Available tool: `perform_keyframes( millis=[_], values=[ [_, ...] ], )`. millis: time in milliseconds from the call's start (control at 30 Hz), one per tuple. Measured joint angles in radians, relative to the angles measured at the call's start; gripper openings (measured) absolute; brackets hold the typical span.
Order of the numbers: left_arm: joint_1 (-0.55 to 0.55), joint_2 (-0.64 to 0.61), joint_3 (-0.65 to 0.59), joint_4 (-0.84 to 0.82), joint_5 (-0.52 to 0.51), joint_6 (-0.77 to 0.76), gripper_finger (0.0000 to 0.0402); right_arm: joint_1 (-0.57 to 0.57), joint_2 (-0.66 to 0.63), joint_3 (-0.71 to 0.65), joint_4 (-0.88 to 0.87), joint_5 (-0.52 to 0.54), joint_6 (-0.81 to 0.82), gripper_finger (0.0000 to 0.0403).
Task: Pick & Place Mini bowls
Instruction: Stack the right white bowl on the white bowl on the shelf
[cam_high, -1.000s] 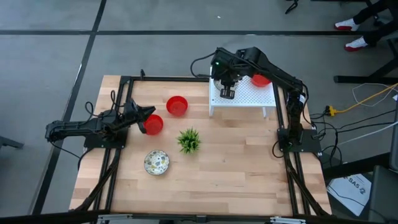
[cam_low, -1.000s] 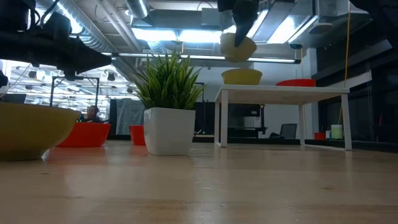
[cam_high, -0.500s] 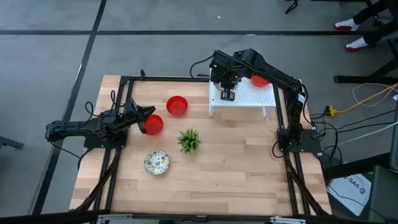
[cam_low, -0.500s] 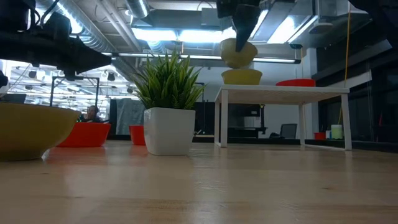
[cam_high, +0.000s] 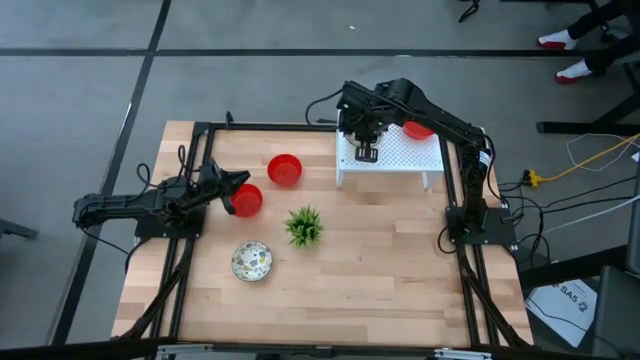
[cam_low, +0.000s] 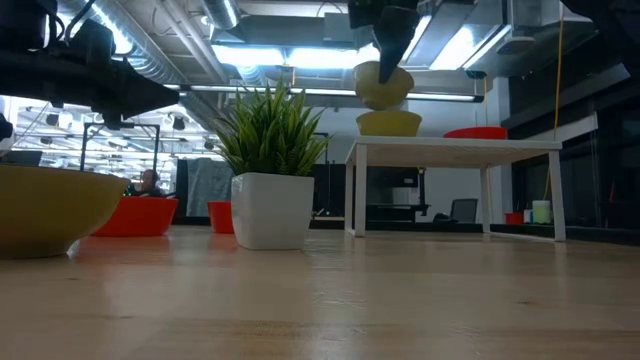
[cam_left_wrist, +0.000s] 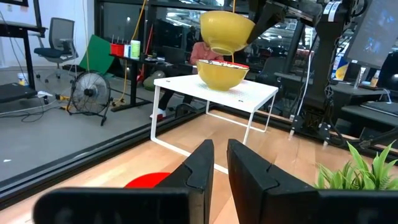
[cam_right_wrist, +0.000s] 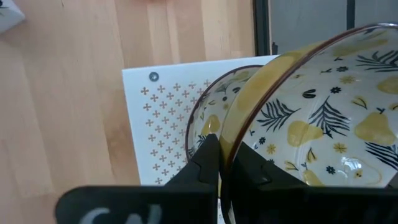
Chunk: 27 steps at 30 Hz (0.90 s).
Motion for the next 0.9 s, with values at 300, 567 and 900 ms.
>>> perform_keyframes(
  millis=[300, 567, 900],
  values=[
    [0.000, 0.000, 0.000, 0.000, 0.000, 0.000, 0.0044, -0.002, -0.002, -0.037, 0.000, -0.007, 0.016, 0.0014],
    [0.000, 0.000, 0.000, 0.000, 0.000, 0.000, 0.0041, -0.015, -0.002, -0.037, 0.000, -0.010, 0.059, 0.0014],
    [0.000, 0.000, 0.000, 0.000, 0.000, 0.000, 0.0043, -0.021, -0.005, -0.038, 0.000, -0.036, 0.114, 0.0014]
  ],
)
